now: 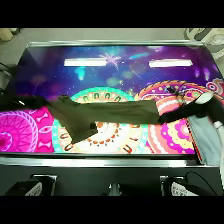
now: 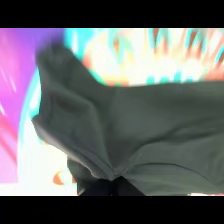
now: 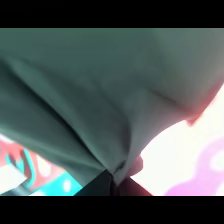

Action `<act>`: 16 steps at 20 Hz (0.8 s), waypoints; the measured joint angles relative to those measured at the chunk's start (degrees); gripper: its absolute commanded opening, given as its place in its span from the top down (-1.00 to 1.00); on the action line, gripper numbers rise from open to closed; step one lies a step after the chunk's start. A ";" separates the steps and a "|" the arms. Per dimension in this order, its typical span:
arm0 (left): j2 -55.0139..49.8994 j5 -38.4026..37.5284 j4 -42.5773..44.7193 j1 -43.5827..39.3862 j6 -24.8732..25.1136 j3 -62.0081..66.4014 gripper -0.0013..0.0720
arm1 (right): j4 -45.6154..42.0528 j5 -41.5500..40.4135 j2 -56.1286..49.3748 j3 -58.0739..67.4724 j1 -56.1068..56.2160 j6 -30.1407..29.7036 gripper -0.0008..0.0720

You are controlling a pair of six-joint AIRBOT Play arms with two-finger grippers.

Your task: Fold the shirts.

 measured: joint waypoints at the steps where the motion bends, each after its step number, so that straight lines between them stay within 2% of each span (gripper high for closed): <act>1: 1.84 0.92 0.94 0.00 -0.63 6.32 0.90 | 0.04 -0.20 3.45 5.97 0.13 -0.17 0.92; 4: 6.01 5.81 3.87 0.00 -3.89 27.17 0.90 | -2.03 -5.53 14.75 24.35 0.33 0.11 0.93; 7: 8.85 9.88 5.11 0.02 -7.69 42.25 0.90 | -6.12 -13.42 25.59 37.53 0.35 2.89 0.93; 9: 10.36 11.02 4.02 0.02 -9.22 47.01 0.91 | -9.25 -15.28 30.40 41.79 0.35 5.99 0.93; 16: 11.76 8.98 2.82 0.02 -10.95 50.60 0.91 | -17.27 -8.46 34.42 45.83 0.35 10.08 0.93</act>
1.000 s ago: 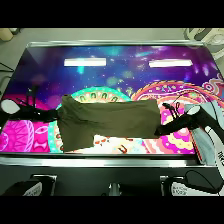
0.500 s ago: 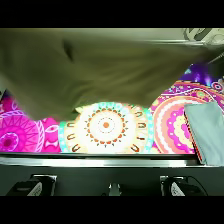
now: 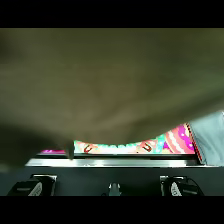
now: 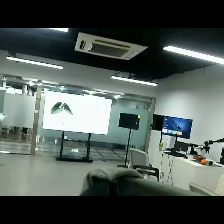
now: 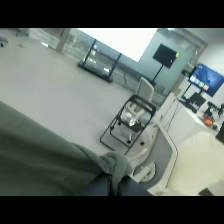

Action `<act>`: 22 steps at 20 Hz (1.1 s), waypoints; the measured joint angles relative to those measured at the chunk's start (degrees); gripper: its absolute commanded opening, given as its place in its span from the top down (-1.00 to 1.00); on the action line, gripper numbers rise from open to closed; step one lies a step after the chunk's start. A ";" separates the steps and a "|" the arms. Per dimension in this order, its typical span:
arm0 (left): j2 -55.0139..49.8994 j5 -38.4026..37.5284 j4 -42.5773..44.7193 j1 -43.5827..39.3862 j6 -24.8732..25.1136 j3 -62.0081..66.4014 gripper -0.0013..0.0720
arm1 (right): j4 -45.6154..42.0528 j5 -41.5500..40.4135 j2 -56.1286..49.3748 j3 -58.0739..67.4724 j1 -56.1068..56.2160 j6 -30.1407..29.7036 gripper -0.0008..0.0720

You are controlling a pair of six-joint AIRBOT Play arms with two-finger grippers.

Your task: Fold the shirts.

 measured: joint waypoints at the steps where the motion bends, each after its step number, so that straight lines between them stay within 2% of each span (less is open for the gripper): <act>1: 0.04 -0.81 0.46 0.00 -0.04 -0.74 0.90 | -0.68 1.68 -0.55 0.17 0.00 0.13 0.92; 6: -2.67 -9.35 3.82 -0.02 0.61 -12.66 0.90 | -2.23 16.35 -10.93 -0.44 0.02 -0.50 0.93; 8: -5.20 -10.43 4.46 -0.09 1.77 -21.66 0.90 | -2.25 21.44 -17.90 -3.63 0.04 -1.29 0.93; 10: -8.11 -9.14 4.85 -0.44 2.89 -32.35 0.90 | -2.32 23.12 -24.76 -9.31 0.07 -2.08 0.93; 13: -14.47 -1.95 5.09 -1.64 4.33 -46.56 0.90 | -2.54 18.67 -35.30 -17.11 0.07 -2.05 0.93; 15: -20.09 3.58 5.35 -2.47 5.46 -51.63 0.90 | -2.19 13.60 -41.66 -19.56 0.07 -1.03 0.93; 22: -37.42 19.37 0.26 -3.56 6.71 -52.15 0.90 | 5.55 -9.44 -53.64 -22.01 0.04 0.35 0.92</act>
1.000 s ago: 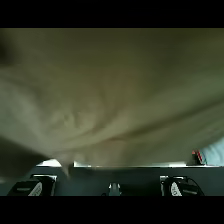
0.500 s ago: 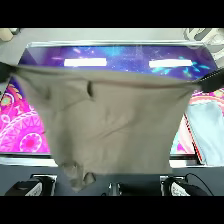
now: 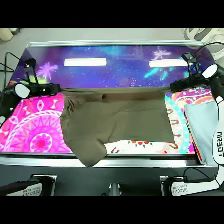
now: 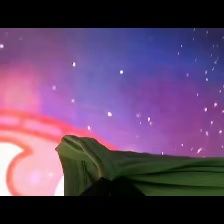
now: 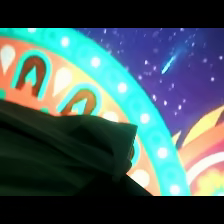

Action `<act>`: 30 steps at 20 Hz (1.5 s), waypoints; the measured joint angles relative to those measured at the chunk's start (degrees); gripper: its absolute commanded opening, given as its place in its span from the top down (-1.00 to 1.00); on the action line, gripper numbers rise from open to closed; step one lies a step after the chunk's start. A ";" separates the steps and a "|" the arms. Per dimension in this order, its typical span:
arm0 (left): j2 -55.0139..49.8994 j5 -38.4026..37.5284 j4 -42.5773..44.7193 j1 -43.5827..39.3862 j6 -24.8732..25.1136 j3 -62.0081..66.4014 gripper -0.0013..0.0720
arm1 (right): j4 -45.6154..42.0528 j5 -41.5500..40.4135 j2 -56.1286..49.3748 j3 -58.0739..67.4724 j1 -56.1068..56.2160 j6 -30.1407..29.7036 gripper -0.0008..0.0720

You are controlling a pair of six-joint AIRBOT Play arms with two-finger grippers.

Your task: Fold the shirts.

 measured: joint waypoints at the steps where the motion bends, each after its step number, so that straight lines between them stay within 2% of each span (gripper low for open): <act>1: -1.57 1.73 -1.25 -0.02 0.02 0.26 0.90 | 0.50 -2.19 -0.90 -0.11 0.02 0.02 0.92; 3: -3.67 3.82 -3.19 -0.04 0.13 0.63 0.90 | 1.29 -4.76 -2.40 -0.22 0.00 0.04 0.92; 6: -4.39 2.69 -4.22 0.33 0.70 1.09 0.90 | 1.73 -3.26 -3.21 -0.26 0.00 -0.09 0.92; 10: -3.74 -8.87 -0.90 0.55 2.47 0.98 0.90 | -1.31 9.40 -3.23 -1.38 0.00 -2.01 0.92; 13: -3.78 -16.92 0.28 -0.20 2.89 -2.19 0.89 | -3.26 13.84 -3.63 -5.70 0.00 -2.16 0.89; 14: -3.82 -18.27 0.28 -0.42 2.80 -3.32 0.71 | -3.32 14.32 -3.91 -6.93 0.00 -1.68 0.40; 15: -3.87 -19.54 0.02 -0.59 2.43 -4.35 0.26 | -3.65 14.32 -4.09 -7.78 0.02 -0.92 -0.17; 16: -3.85 -20.68 -0.57 -0.63 2.12 -4.83 -0.21 | -3.56 14.32 -4.13 -8.11 -0.04 -0.35 -0.46; 17: -3.76 -22.23 -1.14 -0.42 1.88 -4.90 -0.34 | -3.28 14.60 -3.98 -7.87 -0.11 0.02 -0.49; 23: 1.77 -34.29 -2.38 5.68 2.43 -5.77 -0.34 | -4.37 26.36 -0.09 -5.18 -4.44 -1.01 -0.48; 27: 11.10 -37.27 -5.25 6.82 3.50 -20.33 -0.34 | -3.17 31.45 2.62 -12.09 -7.23 -2.32 -0.48; 30: 16.94 -33.94 -10.93 5.18 4.26 -32.57 -0.34 | -2.12 31.71 3.93 -17.20 -7.43 -3.52 -0.48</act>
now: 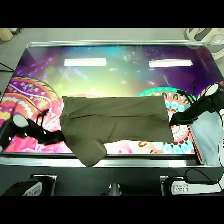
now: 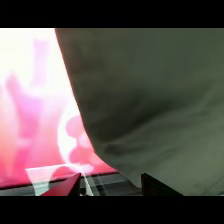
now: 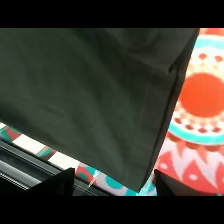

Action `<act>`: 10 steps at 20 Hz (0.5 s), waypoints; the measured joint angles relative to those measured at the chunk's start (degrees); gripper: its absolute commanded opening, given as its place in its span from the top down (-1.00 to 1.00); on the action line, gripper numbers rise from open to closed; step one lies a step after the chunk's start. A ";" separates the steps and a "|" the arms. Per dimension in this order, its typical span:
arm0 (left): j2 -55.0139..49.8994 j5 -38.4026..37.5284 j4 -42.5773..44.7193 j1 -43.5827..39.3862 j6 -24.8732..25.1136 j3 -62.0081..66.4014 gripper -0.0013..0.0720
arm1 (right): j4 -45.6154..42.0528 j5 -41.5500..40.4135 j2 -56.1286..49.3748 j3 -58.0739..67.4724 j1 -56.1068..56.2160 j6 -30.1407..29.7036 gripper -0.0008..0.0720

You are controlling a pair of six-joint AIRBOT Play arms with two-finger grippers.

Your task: Fold the shirts.

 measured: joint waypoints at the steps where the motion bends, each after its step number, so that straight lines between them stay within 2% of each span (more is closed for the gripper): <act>1: 1.05 1.66 -1.92 -0.81 0.07 -3.08 -0.34 | -0.07 0.04 0.28 -1.01 -0.17 -0.33 -0.48; 6: 2.82 8.68 -9.94 -7.34 -1.11 -10.49 -0.33 | -0.76 -0.37 0.90 -3.19 -0.33 -1.05 -0.51; 7: 2.97 9.77 -10.60 -8.85 -1.55 -11.02 -0.26 | -1.11 -0.70 1.07 -3.54 -0.33 -1.07 -0.52; 8: 3.13 10.86 -10.93 -10.12 -2.14 -11.41 0.02 | -1.68 -1.05 1.38 -4.22 -0.33 -1.09 -0.56; 9: 3.04 12.17 -11.19 -11.32 -2.47 -11.80 0.45 | -2.29 -1.55 1.84 -5.11 -0.33 -1.11 -0.57; 10: 3.04 13.14 -11.13 -12.04 -2.78 -12.13 0.77 | -2.93 -2.08 2.23 -6.21 -0.33 -1.09 -0.60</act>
